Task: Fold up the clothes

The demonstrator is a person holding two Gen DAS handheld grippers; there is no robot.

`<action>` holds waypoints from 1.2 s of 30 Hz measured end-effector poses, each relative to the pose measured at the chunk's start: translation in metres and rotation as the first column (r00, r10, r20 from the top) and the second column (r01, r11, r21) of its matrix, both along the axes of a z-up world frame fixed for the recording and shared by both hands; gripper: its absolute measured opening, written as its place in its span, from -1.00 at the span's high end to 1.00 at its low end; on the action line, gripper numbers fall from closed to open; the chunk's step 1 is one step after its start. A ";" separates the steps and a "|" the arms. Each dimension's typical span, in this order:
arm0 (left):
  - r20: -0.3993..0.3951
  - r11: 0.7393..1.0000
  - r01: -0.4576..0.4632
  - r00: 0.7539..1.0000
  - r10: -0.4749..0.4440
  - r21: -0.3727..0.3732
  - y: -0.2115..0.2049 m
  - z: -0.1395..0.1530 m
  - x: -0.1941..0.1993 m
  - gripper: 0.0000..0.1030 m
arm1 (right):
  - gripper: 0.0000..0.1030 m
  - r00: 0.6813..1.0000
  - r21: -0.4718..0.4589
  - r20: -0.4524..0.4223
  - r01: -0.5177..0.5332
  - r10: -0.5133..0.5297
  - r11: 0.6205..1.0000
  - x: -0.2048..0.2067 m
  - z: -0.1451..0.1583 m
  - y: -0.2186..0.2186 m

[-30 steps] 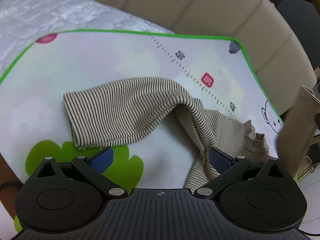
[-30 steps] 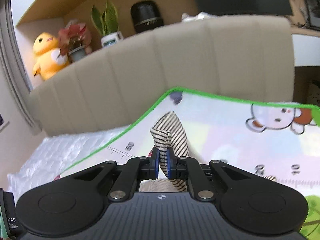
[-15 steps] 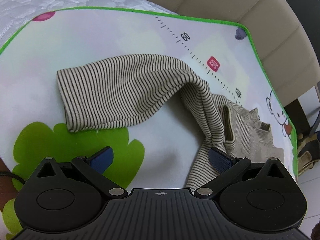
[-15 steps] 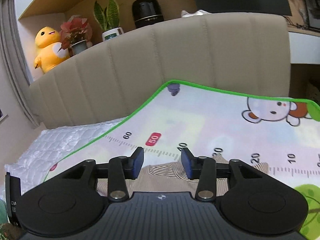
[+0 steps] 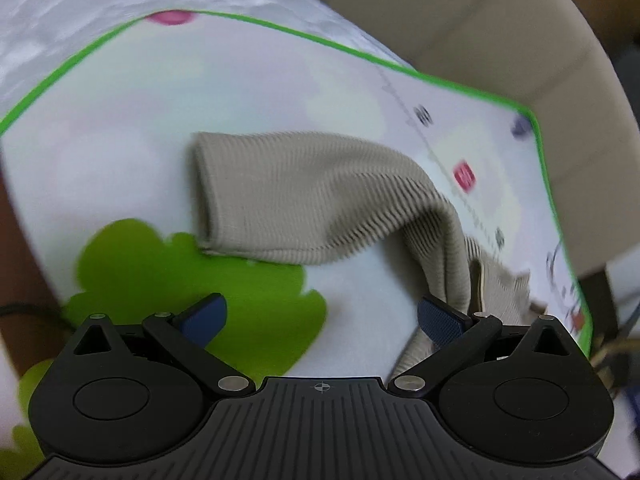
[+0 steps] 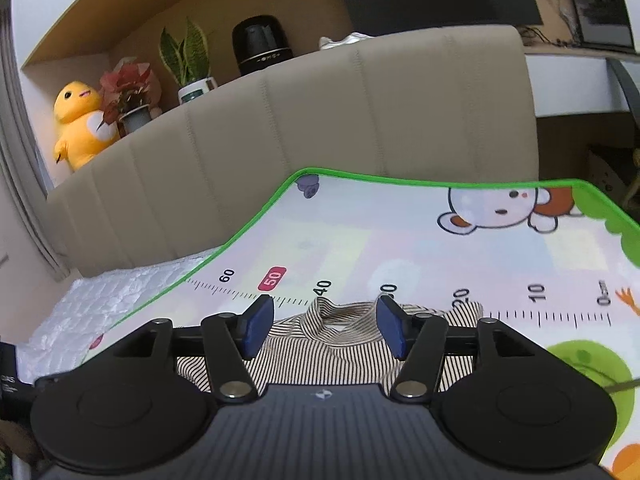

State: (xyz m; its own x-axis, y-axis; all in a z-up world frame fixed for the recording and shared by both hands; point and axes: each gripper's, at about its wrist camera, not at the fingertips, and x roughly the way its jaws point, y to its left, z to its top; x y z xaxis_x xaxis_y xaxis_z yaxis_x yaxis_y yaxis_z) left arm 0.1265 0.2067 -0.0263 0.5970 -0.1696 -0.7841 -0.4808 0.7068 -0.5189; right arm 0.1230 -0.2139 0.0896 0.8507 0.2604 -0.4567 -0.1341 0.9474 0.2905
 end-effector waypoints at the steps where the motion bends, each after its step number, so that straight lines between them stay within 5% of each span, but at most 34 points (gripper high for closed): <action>1: -0.005 0.999 -0.027 1.000 0.027 -0.021 0.009 0.001 -0.003 -1.00 | -0.12 1.000 0.007 -0.001 0.003 -0.003 1.000 -0.002 -0.004 -0.005; 4: -0.030 0.991 -0.123 0.992 0.121 -0.057 0.041 0.004 -0.009 -1.00 | -0.19 1.000 0.016 0.001 0.007 -0.007 1.000 -0.012 -0.016 -0.019; 6: 0.007 0.973 -0.207 0.978 0.207 0.099 0.062 0.019 -0.012 -1.00 | -0.25 1.000 0.015 -0.003 0.000 0.000 1.000 -0.023 -0.028 -0.028; 9: 0.117 0.875 -0.283 0.959 0.258 0.392 0.079 0.054 -0.016 -1.00 | -0.33 1.000 0.025 -0.018 -0.008 0.008 1.000 -0.042 -0.052 -0.041; 10: 0.129 0.870 -0.267 0.964 0.234 0.414 0.081 0.063 -0.018 -1.00 | -0.34 1.000 0.032 -0.026 -0.006 0.007 0.999 -0.048 -0.060 -0.045; 15: 0.089 0.976 -0.033 0.996 0.014 0.216 0.061 0.060 -0.015 -1.00 | -0.35 0.994 0.113 -0.098 0.052 -0.041 0.992 -0.053 -0.101 -0.058; 17: 0.063 0.982 0.047 0.996 -0.060 0.185 0.039 0.046 -0.007 -1.00 | -0.35 0.994 0.131 -0.101 0.063 -0.050 0.989 -0.055 -0.105 -0.060; 20: 0.008 0.954 0.101 0.994 -0.108 0.284 0.005 0.023 0.013 -0.99 | -0.35 0.995 0.137 -0.087 0.055 -0.044 0.989 -0.059 -0.103 -0.061; 22: -0.036 0.923 0.124 0.992 -0.120 0.364 -0.010 0.011 0.026 -0.72 | -0.35 0.995 0.125 -0.086 0.055 -0.044 0.991 -0.060 -0.106 -0.059; 24: -0.095 0.895 0.147 0.989 -0.117 0.422 -0.011 0.003 0.032 0.79 | -0.35 0.994 0.106 -0.091 0.063 -0.054 0.992 -0.060 -0.111 -0.057; 28: -0.045 0.884 0.109 0.994 -0.099 0.454 -0.006 0.035 0.035 0.90 | -0.36 0.990 0.124 -0.121 0.087 -0.072 0.989 -0.059 -0.120 -0.062; 32: 0.080 0.836 0.080 0.986 -0.146 0.542 -0.018 0.116 0.040 0.91 | -0.36 0.981 0.187 -0.166 0.127 -0.096 0.974 -0.054 -0.128 -0.072; 36: 0.198 0.796 0.074 0.951 -0.237 0.601 -0.058 0.193 0.052 0.91 | -0.36 0.981 0.207 -0.162 0.136 -0.103 0.969 -0.056 -0.127 -0.075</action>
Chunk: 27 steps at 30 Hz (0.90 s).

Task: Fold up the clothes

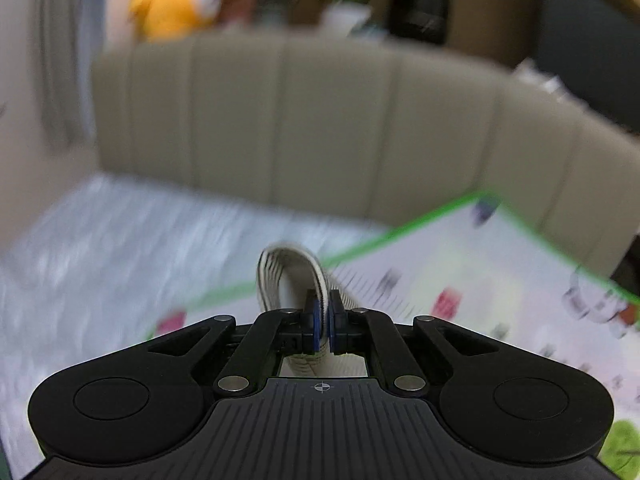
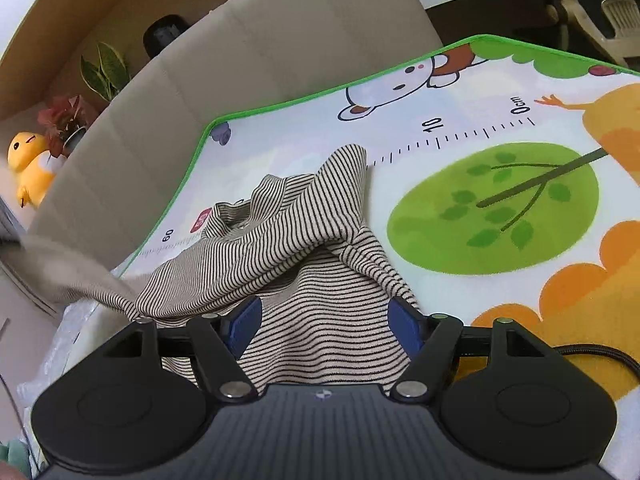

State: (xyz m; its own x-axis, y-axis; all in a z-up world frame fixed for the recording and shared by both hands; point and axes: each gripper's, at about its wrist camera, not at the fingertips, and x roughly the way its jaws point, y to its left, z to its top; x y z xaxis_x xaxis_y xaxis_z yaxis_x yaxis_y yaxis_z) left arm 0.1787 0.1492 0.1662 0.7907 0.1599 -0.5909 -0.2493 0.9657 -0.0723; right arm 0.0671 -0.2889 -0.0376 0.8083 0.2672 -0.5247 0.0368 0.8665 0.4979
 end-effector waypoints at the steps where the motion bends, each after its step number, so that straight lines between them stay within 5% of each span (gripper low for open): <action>1: 0.028 1.000 0.024 0.999 -0.024 0.011 -0.013 0.016 0.002 0.91 | -0.37 1.000 0.000 0.003 0.001 -0.001 1.000 -0.001 0.001 0.000; 6: 0.067 0.986 0.164 0.984 -0.166 0.030 -0.096 0.050 0.012 0.91 | -0.42 1.000 0.026 0.007 0.003 -0.003 1.000 -0.001 0.000 -0.004; 11: 0.032 0.954 0.298 0.954 -0.298 0.014 -0.174 0.043 0.015 0.91 | -0.48 1.000 0.042 0.004 -0.007 0.007 0.999 -0.001 -0.001 -0.006; 17: -0.016 0.890 0.456 0.890 -0.456 0.003 -0.252 0.015 0.017 0.86 | -0.53 1.000 0.049 0.010 -0.018 0.017 0.999 -0.001 -0.001 -0.006; 24: -0.029 0.837 0.548 0.836 -0.548 -0.012 -0.298 -0.001 0.011 0.46 | -0.57 0.999 0.057 0.016 -0.031 0.030 0.998 -0.001 -0.002 -0.006; 27: -0.040 0.833 0.553 0.833 -0.552 0.007 -0.299 -0.007 0.011 0.24 | -0.59 0.999 0.057 0.021 -0.034 0.033 0.998 -0.001 -0.003 -0.006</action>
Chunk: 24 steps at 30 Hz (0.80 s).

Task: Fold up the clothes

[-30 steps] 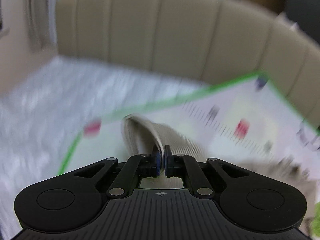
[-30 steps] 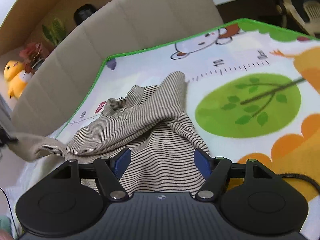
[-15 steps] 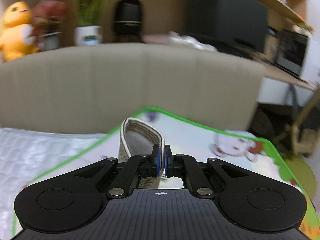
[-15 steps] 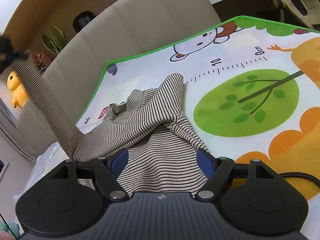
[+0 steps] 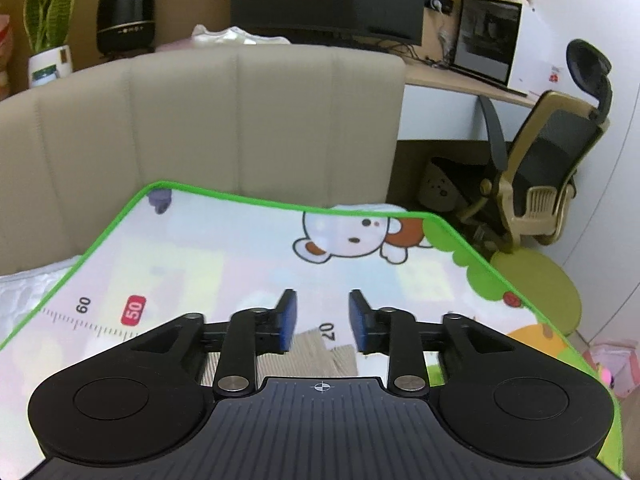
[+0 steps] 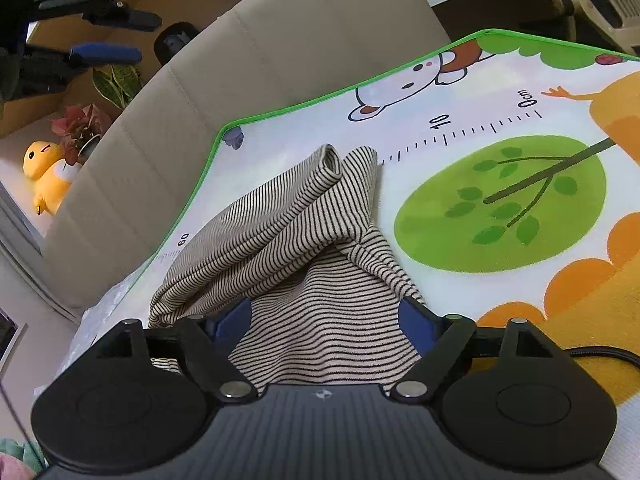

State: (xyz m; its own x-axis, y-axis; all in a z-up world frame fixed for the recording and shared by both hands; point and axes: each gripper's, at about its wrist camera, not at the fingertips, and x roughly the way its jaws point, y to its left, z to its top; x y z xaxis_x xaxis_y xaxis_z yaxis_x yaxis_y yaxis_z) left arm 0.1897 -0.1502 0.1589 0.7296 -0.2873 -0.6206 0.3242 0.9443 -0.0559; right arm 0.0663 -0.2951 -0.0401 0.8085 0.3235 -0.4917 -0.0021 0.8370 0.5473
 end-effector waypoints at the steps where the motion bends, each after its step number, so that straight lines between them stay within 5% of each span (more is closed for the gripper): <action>1: 0.004 1.000 -0.002 1.000 0.002 0.015 0.003 -0.003 -0.001 0.19 | -0.59 1.000 -0.002 0.002 0.000 0.000 1.000 0.000 0.000 0.000; 9: -0.076 0.995 -0.054 0.995 0.061 0.081 0.060 -0.069 -0.026 -0.38 | -0.60 1.000 -0.017 0.012 0.006 -0.005 1.000 -0.004 0.000 0.003; 15: -0.154 0.986 -0.120 0.979 0.137 0.116 0.122 -0.137 -0.048 -0.61 | -0.59 1.000 -0.047 0.018 0.008 -0.008 0.999 -0.006 0.005 0.006; 18: -0.167 0.982 -0.158 0.971 0.173 0.104 0.146 -0.163 -0.050 -0.71 | -0.35 1.000 -0.107 0.009 0.011 -0.010 0.994 -0.001 0.013 0.011; 21: -0.232 0.984 -0.179 0.956 0.179 0.023 0.162 -0.186 -0.043 -0.73 | 0.23 1.000 -0.171 -0.011 -0.005 0.003 0.985 0.010 0.022 0.019; 24: -0.276 0.987 -0.158 0.950 0.144 -0.029 0.169 -0.191 -0.037 -0.85 | 0.29 1.000 -0.220 -0.001 0.008 -0.008 0.975 0.026 0.030 0.026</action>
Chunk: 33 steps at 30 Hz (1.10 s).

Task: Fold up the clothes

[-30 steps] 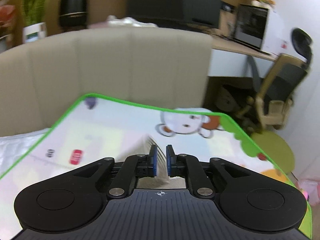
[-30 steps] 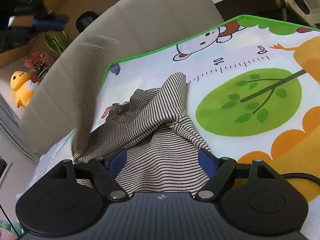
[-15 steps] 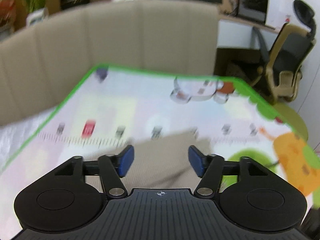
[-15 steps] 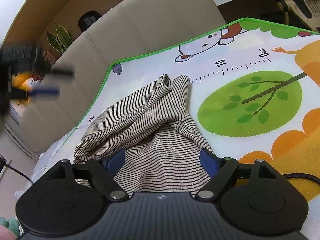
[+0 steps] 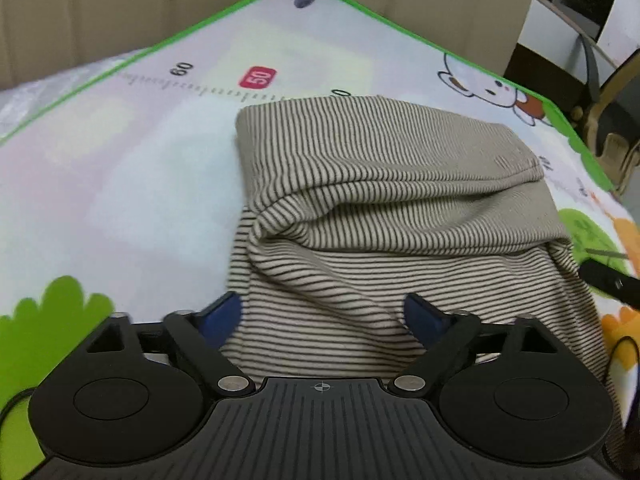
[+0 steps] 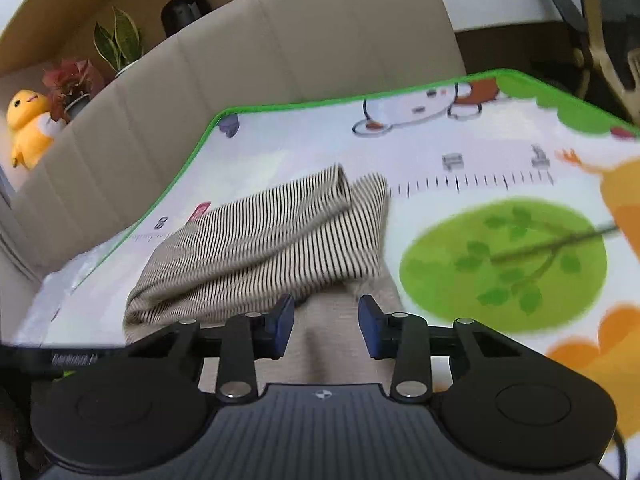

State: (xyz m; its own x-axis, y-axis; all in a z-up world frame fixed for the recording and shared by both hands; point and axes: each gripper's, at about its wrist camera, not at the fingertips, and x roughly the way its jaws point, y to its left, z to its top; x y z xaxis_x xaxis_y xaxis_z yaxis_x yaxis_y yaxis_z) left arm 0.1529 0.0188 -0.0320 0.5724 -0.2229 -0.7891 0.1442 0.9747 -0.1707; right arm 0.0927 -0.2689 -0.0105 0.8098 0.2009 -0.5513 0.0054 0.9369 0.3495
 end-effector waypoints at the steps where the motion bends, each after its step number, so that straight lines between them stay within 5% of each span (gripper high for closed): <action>1: -0.003 1.000 0.011 1.000 -0.011 -0.003 0.000 0.001 0.001 -0.85 | 0.29 1.000 -0.013 0.019 0.007 -0.007 1.000 0.007 0.003 0.001; 3: -0.008 0.999 0.029 1.000 -0.029 -0.022 -0.001 0.002 0.003 -0.89 | 0.26 0.999 -0.045 0.040 0.035 -0.033 0.998 0.027 0.008 0.003; 7: -0.056 0.997 0.037 0.998 -0.041 -0.073 0.003 -0.005 0.006 -0.90 | -0.13 0.997 -0.109 0.039 0.075 -0.071 0.991 0.074 0.009 0.007; 13: -0.055 0.996 0.051 0.997 -0.054 -0.069 0.000 -0.006 0.007 -0.92 | -0.13 0.992 -0.141 -0.059 0.100 -0.109 0.985 0.123 -0.009 0.014; 17: -0.070 0.994 0.035 0.997 -0.042 -0.103 0.004 -0.004 0.009 -0.92 | 0.54 0.995 -0.179 -0.068 0.062 -0.076 0.982 0.123 -0.011 0.023; 33: -0.076 0.994 0.039 0.996 -0.047 -0.104 0.003 -0.003 0.010 -0.97 | 0.78 0.997 -0.107 0.074 0.028 -0.020 0.994 0.092 0.061 0.013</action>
State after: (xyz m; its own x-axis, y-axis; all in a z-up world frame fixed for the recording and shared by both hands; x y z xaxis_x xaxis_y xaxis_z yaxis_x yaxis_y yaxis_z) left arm 0.1634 0.0221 -0.0345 0.4979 -0.3277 -0.8029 0.1677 0.9448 -0.2816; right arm 0.1852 -0.2559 0.0504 0.8523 0.1240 -0.5082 0.0063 0.9690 0.2470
